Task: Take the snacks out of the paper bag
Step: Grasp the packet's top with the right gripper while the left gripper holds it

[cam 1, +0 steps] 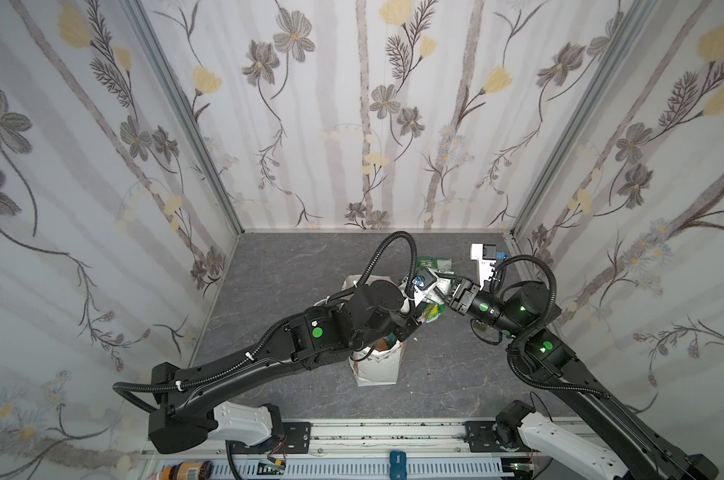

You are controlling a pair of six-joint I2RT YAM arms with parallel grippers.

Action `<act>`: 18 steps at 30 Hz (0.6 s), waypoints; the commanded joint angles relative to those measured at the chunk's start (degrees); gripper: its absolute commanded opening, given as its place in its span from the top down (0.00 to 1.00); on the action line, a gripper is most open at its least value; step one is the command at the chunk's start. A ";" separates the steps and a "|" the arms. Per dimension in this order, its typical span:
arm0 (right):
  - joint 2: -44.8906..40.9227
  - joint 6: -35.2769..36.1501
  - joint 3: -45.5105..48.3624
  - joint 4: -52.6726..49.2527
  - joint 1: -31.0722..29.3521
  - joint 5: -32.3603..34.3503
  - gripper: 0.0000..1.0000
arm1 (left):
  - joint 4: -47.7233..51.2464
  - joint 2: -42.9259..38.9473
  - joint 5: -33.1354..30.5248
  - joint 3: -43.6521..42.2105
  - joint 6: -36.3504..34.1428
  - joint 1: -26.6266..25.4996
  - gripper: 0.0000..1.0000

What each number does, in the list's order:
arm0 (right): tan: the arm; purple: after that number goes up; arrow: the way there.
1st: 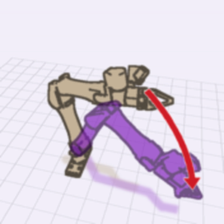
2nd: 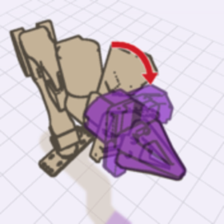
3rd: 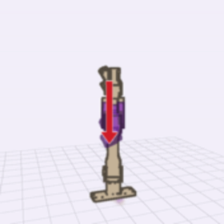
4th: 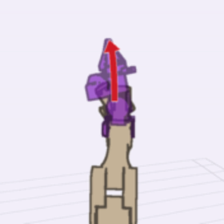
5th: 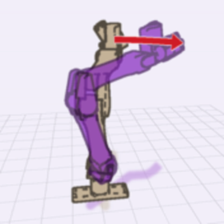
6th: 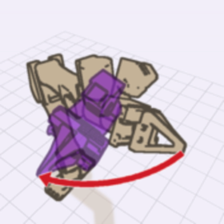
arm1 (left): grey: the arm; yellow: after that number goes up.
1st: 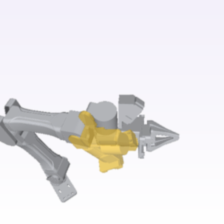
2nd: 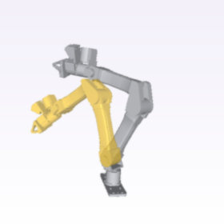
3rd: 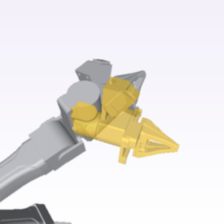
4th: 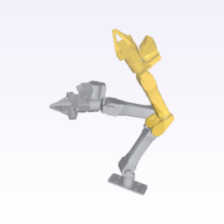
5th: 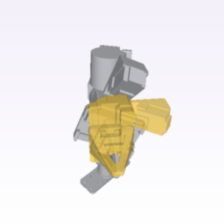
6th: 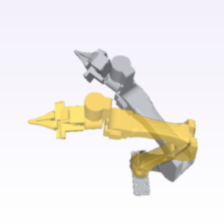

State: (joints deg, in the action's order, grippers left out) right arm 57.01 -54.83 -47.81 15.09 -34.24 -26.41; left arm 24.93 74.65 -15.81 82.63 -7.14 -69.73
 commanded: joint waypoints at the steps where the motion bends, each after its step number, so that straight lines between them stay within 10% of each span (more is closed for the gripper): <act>1: -0.06 -0.99 -1.21 5.76 -0.19 -2.76 0.77 | -2.44 -0.28 -2.27 -0.18 -1.16 -0.04 0.65; 18: 6.82 0.34 -8.55 6.12 6.75 -4.16 1.00 | -4.66 -9.60 -1.45 -5.71 2.05 -0.32 0.15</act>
State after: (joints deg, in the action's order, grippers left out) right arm 62.59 -54.74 -55.09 16.75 -29.28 -29.08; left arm 21.76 66.32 -17.32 77.41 -6.59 -70.00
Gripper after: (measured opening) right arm 0.179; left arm 0.823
